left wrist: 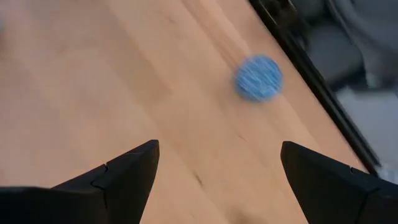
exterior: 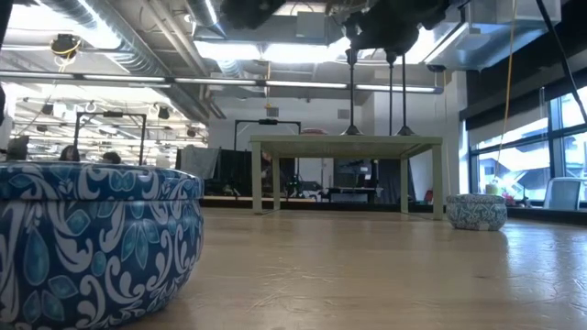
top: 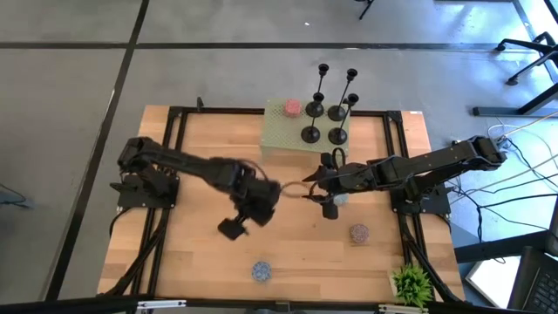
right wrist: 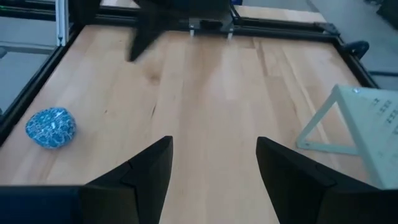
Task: Pick & Place candle stick holders
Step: Put the dark blue scented candle on the shelf aligned with the other pink scented candle
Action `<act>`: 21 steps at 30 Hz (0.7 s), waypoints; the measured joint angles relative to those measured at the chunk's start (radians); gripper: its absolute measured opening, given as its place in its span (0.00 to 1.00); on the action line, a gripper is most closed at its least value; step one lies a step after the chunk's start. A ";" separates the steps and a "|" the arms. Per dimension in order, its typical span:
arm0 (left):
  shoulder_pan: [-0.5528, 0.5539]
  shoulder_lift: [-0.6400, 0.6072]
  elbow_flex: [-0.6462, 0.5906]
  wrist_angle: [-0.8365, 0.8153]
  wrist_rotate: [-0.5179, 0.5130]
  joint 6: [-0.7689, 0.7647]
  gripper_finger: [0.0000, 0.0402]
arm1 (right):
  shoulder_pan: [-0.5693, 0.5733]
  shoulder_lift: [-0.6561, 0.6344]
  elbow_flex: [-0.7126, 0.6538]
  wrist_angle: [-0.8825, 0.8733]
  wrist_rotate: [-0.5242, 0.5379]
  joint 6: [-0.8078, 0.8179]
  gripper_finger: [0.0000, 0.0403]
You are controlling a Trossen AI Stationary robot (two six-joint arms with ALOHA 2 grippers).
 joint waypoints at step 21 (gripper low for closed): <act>-0.163 -0.084 -0.546 0.726 -0.155 -0.399 0.83 | 0.001 0.000 0.000 -0.108 -0.002 0.109 0.59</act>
